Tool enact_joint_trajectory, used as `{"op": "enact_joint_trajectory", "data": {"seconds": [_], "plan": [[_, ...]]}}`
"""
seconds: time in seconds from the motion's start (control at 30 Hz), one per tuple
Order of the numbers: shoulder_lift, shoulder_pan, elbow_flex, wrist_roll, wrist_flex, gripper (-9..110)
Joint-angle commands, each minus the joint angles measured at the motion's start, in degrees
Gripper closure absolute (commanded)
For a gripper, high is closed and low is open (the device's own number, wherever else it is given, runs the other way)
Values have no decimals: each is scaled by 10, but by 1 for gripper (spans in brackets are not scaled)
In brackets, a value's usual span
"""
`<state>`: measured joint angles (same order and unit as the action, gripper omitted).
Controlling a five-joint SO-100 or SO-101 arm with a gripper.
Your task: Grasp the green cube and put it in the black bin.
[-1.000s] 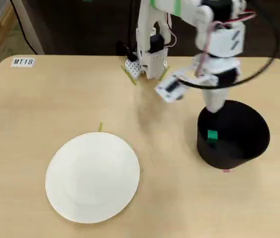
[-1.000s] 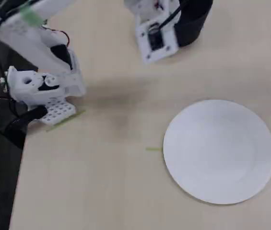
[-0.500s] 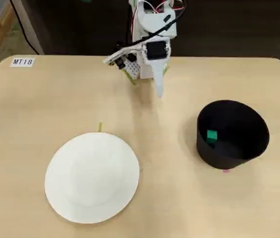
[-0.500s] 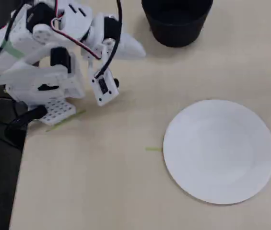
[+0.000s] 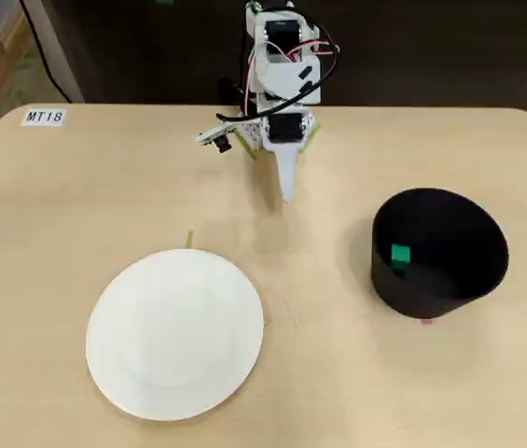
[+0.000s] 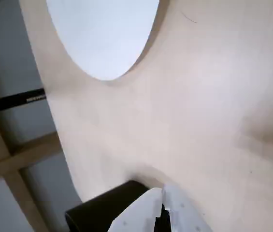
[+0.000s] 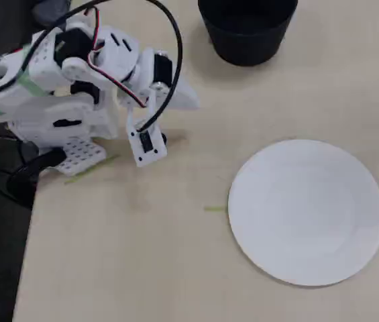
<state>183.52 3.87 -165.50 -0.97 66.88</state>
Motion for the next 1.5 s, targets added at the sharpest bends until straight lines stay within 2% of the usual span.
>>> {"op": "enact_joint_trajectory", "data": {"seconds": [0.0, 0.8, 1.47], "plan": [[2, -9, -11, 3, -18, 102], [2, -23, -24, -1, -23, 99], [2, -23, -24, -1, -24, 101]]}}
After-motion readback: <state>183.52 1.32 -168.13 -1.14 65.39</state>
